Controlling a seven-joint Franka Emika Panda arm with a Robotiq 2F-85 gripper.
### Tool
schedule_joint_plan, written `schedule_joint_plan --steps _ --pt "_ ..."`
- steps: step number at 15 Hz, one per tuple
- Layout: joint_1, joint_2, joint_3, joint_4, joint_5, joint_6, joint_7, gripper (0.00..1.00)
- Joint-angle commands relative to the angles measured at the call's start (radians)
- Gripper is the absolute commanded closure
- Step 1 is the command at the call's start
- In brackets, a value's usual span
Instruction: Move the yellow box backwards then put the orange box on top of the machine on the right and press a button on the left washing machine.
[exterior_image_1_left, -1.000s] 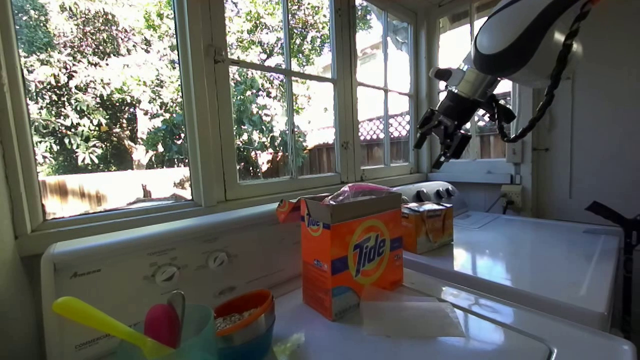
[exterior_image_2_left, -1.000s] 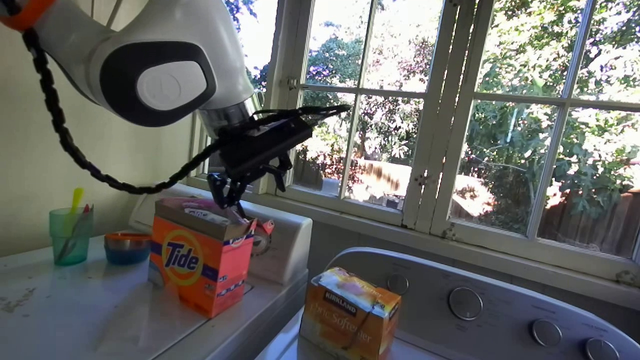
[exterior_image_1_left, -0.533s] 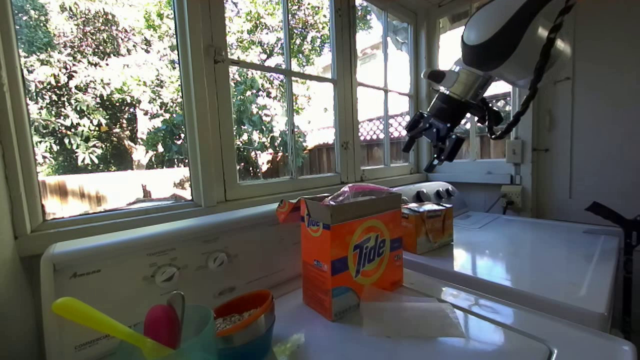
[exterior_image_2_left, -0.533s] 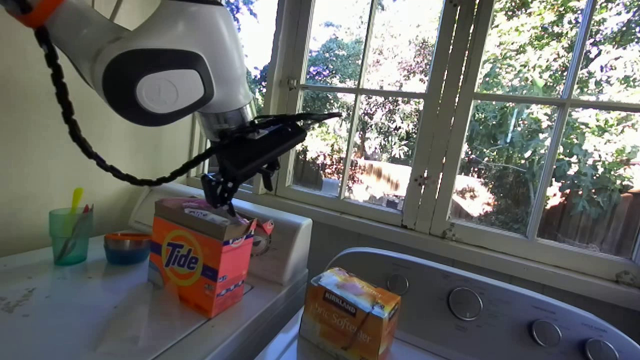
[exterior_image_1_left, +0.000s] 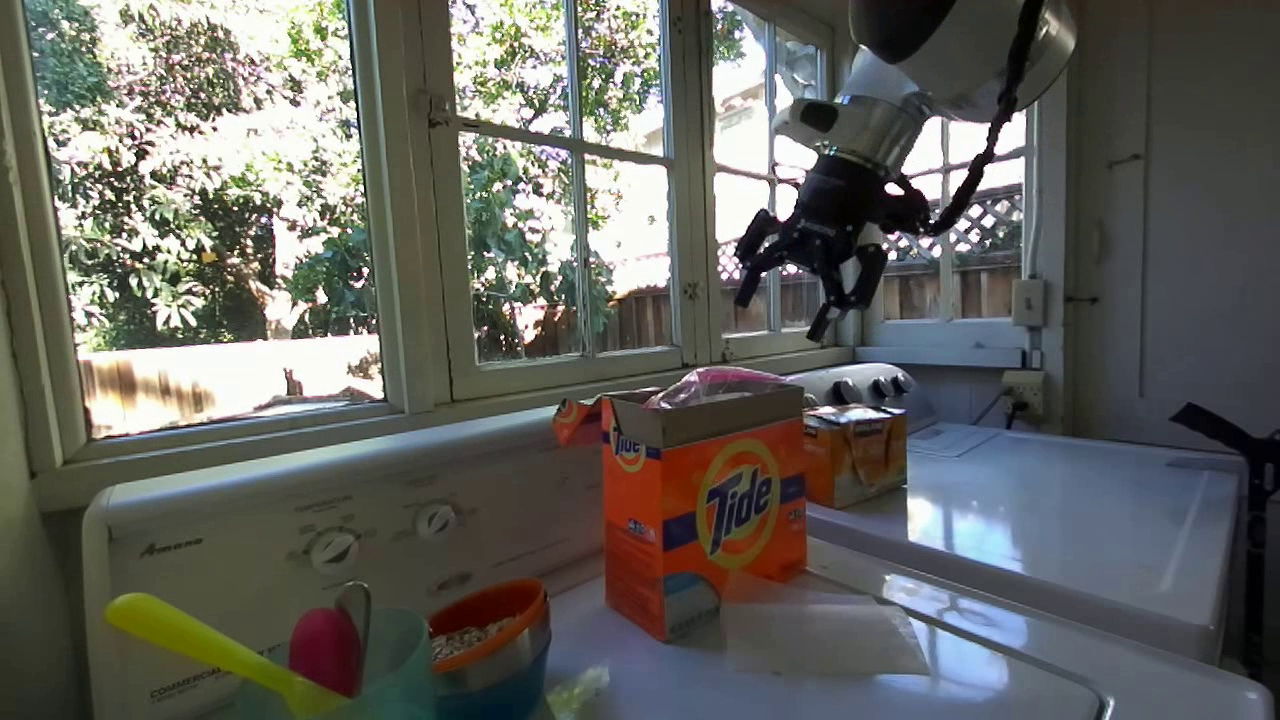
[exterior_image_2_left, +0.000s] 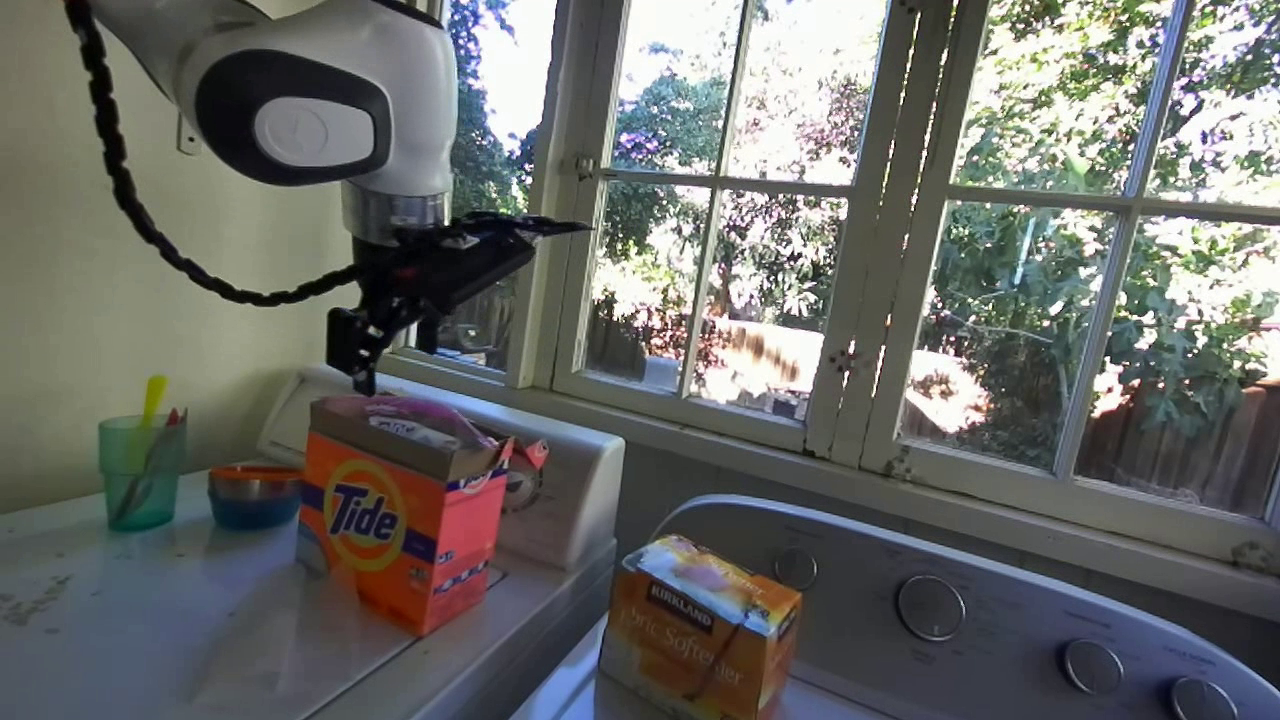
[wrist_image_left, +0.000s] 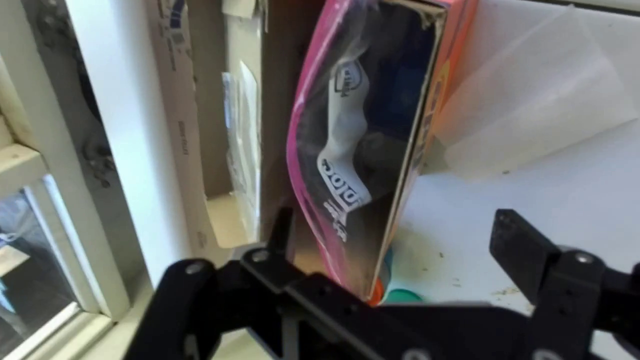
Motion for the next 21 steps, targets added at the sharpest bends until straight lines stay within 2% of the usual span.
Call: schedule_joint_plan --steps 1,3,5,10,12,15,16,18,21 --pt "0.209 -0.015 -0.211 0.013 0.054 -0.120 -0.123 0.00" --pt "0.310 -0.010 -0.307 0.005 0.065 -0.137 -0.152 0.00" --pt "0.380 -0.007 -0.373 -0.003 0.068 -0.139 -0.151 0.00" --pt "0.508 0.006 -0.479 -0.031 0.029 -0.046 0.071 0.00" --pt "0.536 0.017 -0.497 -0.035 0.018 -0.029 0.127 0.00" --pt "0.569 0.042 -0.514 -0.048 -0.014 0.078 0.199 0.00" --pt "0.551 0.030 -0.505 -0.025 0.025 0.009 0.147 0.00" --pt "0.560 0.044 -0.506 -0.032 0.011 0.051 0.172 0.00" --pt "0.580 0.091 -0.531 0.039 -0.057 -0.063 0.327 0.00"
